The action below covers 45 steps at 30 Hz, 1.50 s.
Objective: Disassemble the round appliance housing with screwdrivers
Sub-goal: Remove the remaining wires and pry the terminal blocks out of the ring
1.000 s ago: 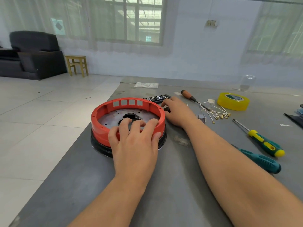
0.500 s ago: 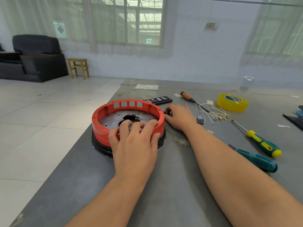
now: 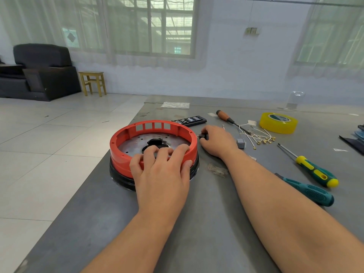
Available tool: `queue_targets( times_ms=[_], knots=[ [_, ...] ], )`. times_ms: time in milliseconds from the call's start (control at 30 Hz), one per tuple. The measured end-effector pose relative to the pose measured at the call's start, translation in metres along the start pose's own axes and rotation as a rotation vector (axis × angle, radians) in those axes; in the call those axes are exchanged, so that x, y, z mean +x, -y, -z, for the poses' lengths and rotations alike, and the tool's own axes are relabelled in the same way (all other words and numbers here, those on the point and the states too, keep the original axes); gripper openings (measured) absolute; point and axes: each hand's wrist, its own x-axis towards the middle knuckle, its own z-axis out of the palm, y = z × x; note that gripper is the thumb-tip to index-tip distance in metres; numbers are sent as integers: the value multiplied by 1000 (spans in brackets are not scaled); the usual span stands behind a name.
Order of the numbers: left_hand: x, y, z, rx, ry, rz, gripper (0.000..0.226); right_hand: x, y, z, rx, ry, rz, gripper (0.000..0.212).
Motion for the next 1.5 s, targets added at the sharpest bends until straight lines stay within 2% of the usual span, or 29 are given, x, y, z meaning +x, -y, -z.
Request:
queue_targets(
  times_ms=[133,300,400,567,700,867,967,1100,1300,1400,1500],
  knots=[
    [0,1,-1,-2,5,-13,33,-7,2,3,-105,-77,48,45],
    [2,4,0,-44,-5,-14,37,-32,9,11,-181,-251,111,37],
    [2,4,2,-92,-21,-3,43,-56,14,16,-185,-293,138,34],
    [2,16,9,-61,26,66,46,-105,22,24,-126,-263,210,38],
    [-2,27,15,-11,111,22,50,-143,26,28,-50,-179,236,39],
    [-11,31,27,-67,111,-29,46,-174,26,35,-40,-140,227,39],
    [-20,30,33,-60,122,-57,45,-187,19,42,-113,-183,167,38],
    [-31,33,38,-13,129,-109,45,-198,0,57,-257,-215,-9,36],
    [-37,40,44,-55,142,-121,59,-206,-33,77,-322,-54,-257,34],
    [-35,41,43,-78,137,-128,59,-203,-42,79,-340,20,-276,27],
    [-34,43,44,-82,155,-143,58,-201,-47,80,-373,14,-230,25]
  ],
)
